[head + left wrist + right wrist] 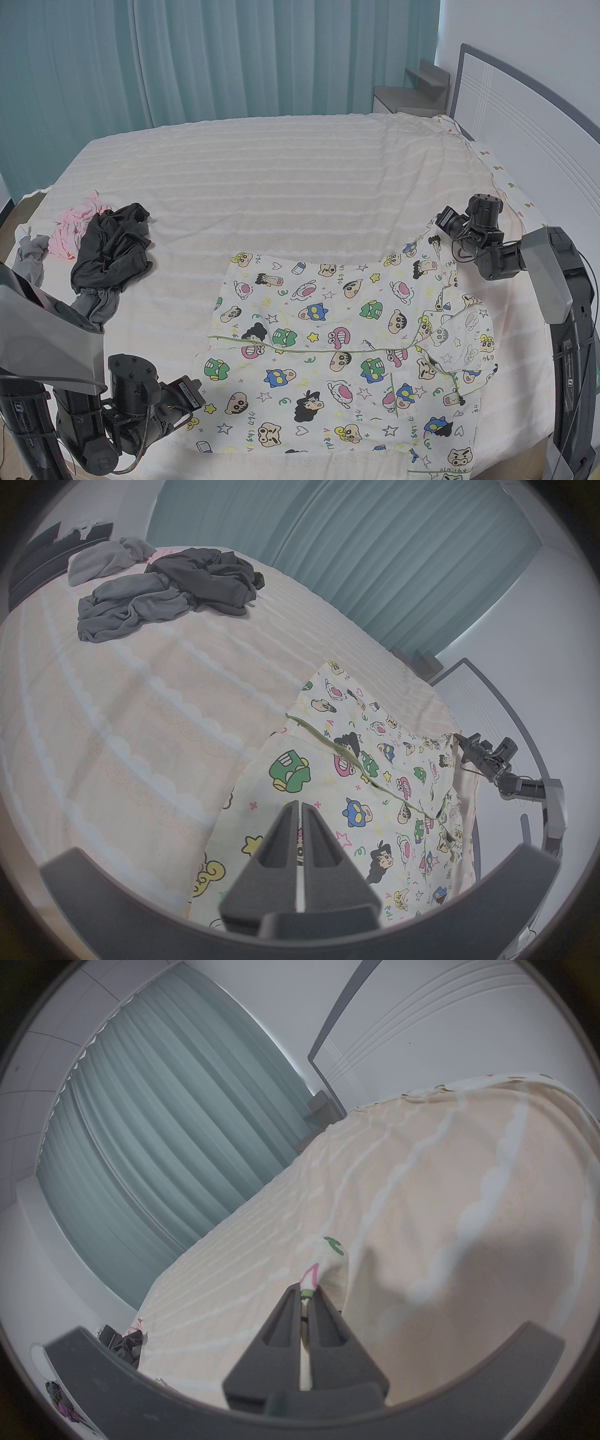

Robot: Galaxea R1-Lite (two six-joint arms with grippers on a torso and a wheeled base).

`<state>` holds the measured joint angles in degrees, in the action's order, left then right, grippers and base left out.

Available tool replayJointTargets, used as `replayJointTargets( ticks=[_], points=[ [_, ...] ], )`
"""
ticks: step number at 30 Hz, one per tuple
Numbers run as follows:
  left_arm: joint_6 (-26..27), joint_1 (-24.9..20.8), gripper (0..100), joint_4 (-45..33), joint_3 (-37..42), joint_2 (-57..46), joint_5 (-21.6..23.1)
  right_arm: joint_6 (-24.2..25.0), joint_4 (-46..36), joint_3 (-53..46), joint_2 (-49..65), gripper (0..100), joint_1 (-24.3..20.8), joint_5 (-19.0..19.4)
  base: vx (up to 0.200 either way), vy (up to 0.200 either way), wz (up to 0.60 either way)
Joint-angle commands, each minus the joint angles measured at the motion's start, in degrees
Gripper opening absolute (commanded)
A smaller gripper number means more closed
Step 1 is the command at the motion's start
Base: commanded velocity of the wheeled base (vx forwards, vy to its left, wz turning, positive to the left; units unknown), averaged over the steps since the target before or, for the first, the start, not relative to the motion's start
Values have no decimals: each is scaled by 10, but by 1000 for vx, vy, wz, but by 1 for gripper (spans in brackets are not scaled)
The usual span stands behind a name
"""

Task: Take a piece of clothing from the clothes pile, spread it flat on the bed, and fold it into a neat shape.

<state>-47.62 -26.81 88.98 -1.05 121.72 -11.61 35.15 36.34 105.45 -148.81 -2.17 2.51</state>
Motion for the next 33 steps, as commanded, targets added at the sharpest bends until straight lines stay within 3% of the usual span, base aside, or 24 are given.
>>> replayJointTargets(
  ticks=[1,13,14,19,24,33],
  points=[
    [0,0,0,2,0,1,-1,0,-2,30,-17,0,1,2,0,0,0],
    [0,0,0,2,0,1,-1,-30,-21,78,-50,0,13,11,0,0,0],
    [0,0,0,2,0,1,-1,-30,-21,82,-51,100,15,11,0,0,0],
    [-1,0,0,2,-1,1,-1,-30,-21,74,-36,100,24,11,0,0,0],
    [-1,0,0,2,-1,0,-1,-30,-21,2,10,100,31,13,0,0,0],
    [-5,-3,0,2,-1,-1,0,-24,-5,-336,238,100,53,64,0,0,0]
  ],
)
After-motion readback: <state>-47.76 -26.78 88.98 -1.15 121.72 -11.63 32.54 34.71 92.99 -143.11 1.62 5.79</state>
